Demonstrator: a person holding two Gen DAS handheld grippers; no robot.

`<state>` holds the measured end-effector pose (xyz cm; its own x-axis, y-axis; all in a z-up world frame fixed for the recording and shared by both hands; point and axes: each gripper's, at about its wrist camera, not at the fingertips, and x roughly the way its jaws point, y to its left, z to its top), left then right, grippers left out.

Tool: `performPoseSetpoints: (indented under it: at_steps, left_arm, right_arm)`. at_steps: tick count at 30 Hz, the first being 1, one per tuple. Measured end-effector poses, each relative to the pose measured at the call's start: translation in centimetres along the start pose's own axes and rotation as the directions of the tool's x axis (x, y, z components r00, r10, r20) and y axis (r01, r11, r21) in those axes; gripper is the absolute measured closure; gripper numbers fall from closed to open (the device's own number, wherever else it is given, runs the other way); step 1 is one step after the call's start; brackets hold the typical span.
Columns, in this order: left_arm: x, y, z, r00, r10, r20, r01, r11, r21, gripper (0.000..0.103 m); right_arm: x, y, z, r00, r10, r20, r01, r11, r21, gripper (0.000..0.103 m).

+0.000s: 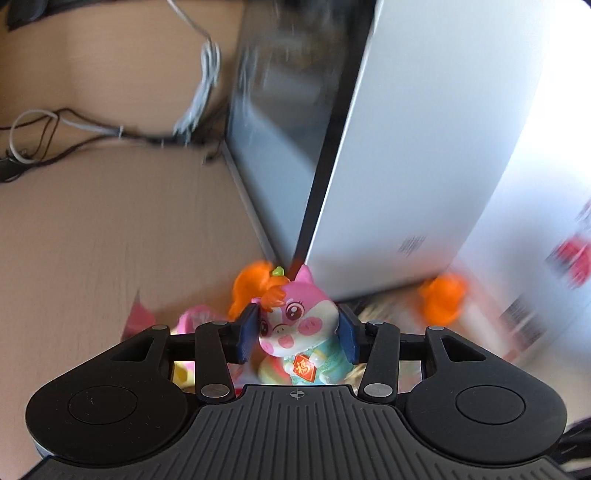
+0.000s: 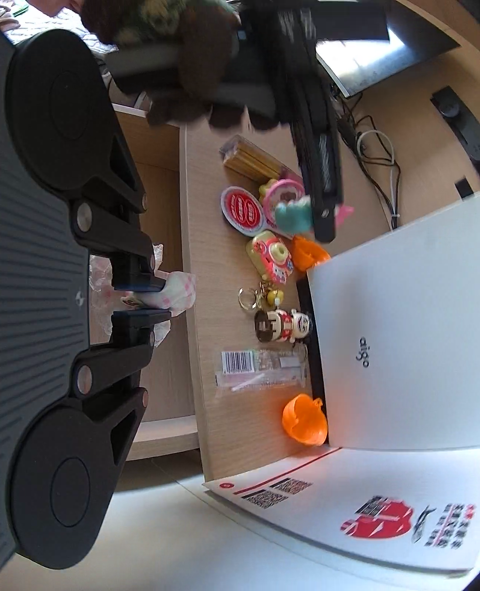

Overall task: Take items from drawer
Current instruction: 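Lift the pig toy onto the desk with left tool while right carries the cloth up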

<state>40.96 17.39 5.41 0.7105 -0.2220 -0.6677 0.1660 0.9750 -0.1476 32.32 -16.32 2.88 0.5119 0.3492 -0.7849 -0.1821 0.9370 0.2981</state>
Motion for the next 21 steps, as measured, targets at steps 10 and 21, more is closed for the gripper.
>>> performPoseSetpoints:
  at_steps: [10,21]
  left_arm:
    - [-2.4,1.0,0.7,0.992,0.008,0.129,0.000,0.998,-0.065,0.054]
    - [-10.3,4.2,-5.6,0.996,-0.038,0.083,0.055,0.975,-0.214,0.054]
  right_arm:
    - [0.6,-1.7,0.3,0.998,-0.016,0.053,0.013,0.999,0.043,0.094]
    - [1.9,-0.8,2.9,0.989,-0.035,0.141,0.030,0.999,0.042,0.094]
